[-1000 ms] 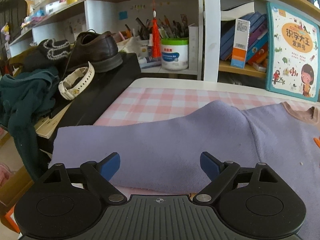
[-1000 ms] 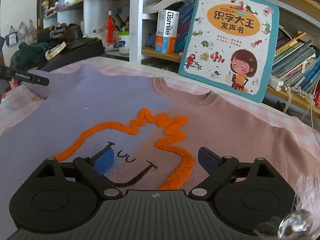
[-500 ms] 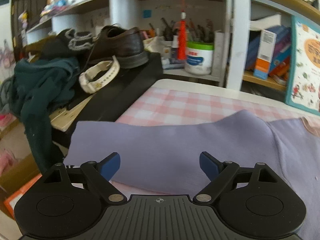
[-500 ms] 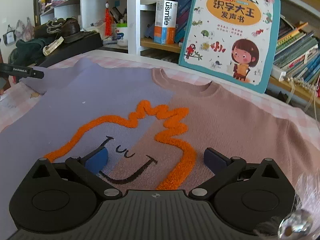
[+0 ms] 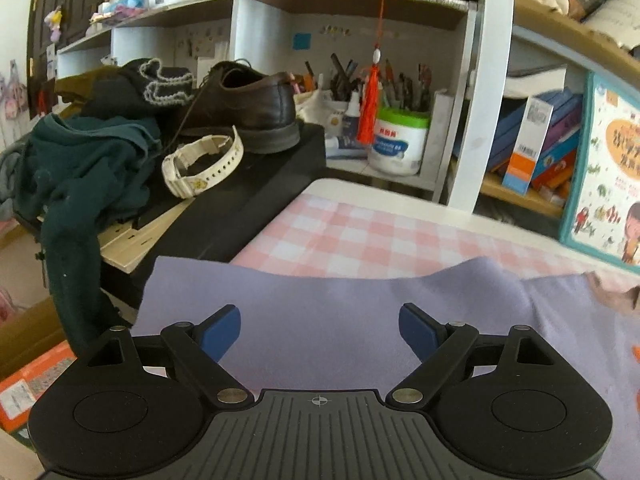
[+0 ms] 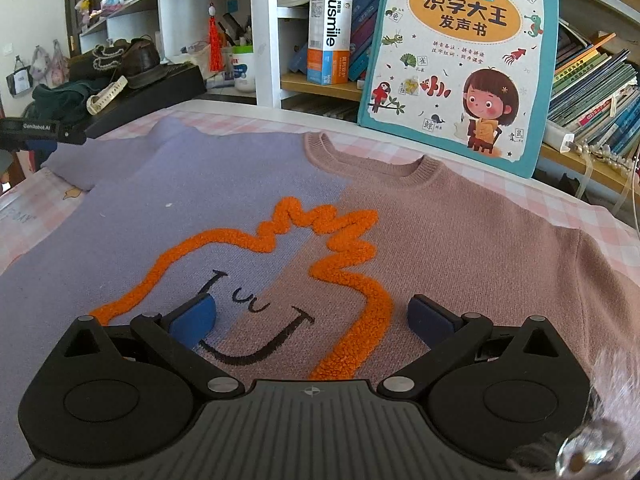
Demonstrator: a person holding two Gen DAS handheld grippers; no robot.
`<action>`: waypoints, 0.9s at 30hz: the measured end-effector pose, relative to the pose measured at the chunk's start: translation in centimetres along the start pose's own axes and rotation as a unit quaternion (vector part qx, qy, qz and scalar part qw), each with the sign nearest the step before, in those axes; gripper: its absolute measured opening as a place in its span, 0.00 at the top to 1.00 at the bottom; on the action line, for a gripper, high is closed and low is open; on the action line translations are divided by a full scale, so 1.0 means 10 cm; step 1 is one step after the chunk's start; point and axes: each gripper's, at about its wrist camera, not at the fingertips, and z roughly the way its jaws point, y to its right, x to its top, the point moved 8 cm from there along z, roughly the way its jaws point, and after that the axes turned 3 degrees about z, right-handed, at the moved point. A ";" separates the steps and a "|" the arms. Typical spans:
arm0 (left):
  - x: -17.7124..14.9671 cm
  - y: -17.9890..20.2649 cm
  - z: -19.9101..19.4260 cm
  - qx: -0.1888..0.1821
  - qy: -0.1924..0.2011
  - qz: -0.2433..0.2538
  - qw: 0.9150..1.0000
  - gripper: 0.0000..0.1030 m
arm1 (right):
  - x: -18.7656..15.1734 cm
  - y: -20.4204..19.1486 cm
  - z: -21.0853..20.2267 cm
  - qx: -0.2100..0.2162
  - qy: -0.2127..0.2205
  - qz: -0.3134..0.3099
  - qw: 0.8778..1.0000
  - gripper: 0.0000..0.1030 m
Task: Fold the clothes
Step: 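Move the left gripper over the lavender sleeve end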
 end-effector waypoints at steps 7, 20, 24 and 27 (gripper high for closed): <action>0.01 0.02 -0.12 0.048 0.006 0.044 0.998 0.14 | 0.00 0.00 0.00 0.000 0.000 0.000 1.000 0.00; -0.04 -0.18 -0.03 0.070 -0.020 0.015 0.997 0.14 | 0.00 0.00 0.00 0.000 0.000 0.000 1.000 0.00; -0.05 -0.13 -0.01 0.067 -0.019 0.022 0.997 0.14 | 0.00 0.00 0.00 0.000 0.000 0.000 1.000 0.00; -0.06 -0.14 0.01 0.067 -0.021 0.019 0.997 0.14 | 0.00 0.00 0.00 0.000 0.000 0.000 1.000 0.00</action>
